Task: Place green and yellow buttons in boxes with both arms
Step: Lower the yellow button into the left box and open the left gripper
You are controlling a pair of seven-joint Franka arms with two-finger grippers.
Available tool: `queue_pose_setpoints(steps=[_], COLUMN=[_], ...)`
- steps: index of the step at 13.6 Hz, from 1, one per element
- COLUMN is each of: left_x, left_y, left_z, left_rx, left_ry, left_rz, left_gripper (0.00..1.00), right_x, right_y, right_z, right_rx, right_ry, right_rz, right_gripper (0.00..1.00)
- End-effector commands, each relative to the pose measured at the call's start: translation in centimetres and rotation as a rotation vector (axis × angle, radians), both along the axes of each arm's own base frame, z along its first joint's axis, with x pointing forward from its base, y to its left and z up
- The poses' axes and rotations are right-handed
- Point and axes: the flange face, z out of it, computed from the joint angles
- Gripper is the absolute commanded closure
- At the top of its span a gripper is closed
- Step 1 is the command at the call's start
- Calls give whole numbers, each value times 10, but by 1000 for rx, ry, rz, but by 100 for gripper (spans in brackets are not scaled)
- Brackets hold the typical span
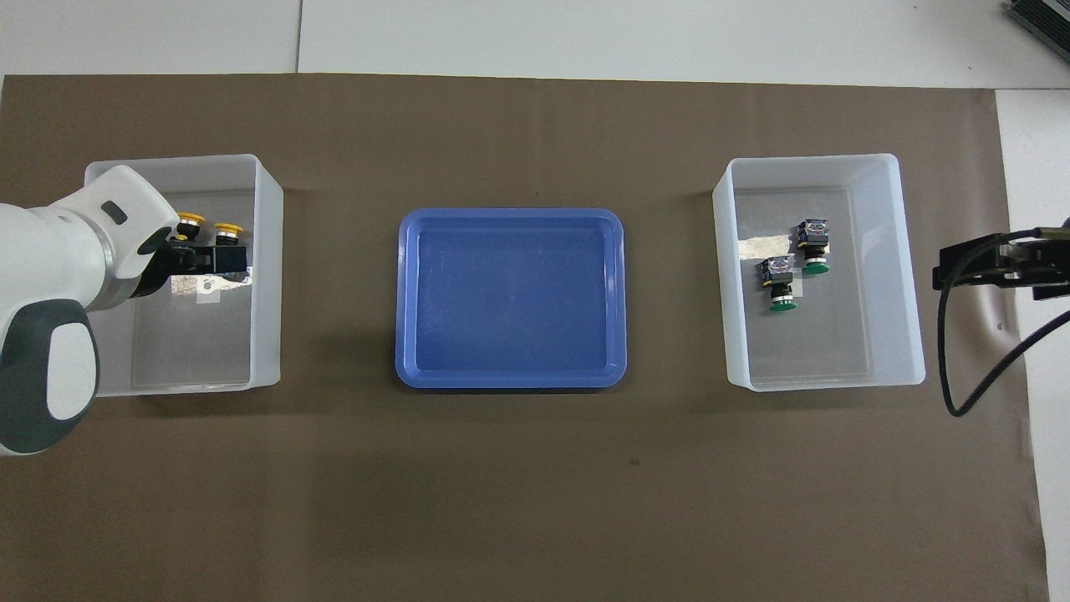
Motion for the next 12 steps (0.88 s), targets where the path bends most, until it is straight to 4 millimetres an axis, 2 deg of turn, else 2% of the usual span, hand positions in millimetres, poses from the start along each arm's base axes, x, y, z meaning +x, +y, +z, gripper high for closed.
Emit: queue_pose_setpoints(steps=[1, 4, 7, 8, 10, 12], left_x=[-12, 7, 23, 24, 13, -11], left_y=[-5, -5, -2, -2, -4, -4], left_z=[53, 105, 145, 147, 150, 136], left_rx=[21, 79, 75, 77, 74, 63], left_ry=[30, 75, 120, 150, 175, 232], left_rz=[-32, -44, -31, -29, -34, -22], left_gripper=[0, 0, 0, 0, 0, 0], right_x=[-8, -10, -10, -10, -10, -10], right_y=[-2, 6, 6, 6, 6, 5], right_z=[3, 4, 5, 4, 5, 5], right_rx=[13, 13, 13, 15, 13, 14], right_ry=[3, 9, 8, 9, 8, 8], right_rz=[19, 27, 25, 30, 30, 30], right_gripper=[0, 0, 0, 0, 0, 0])
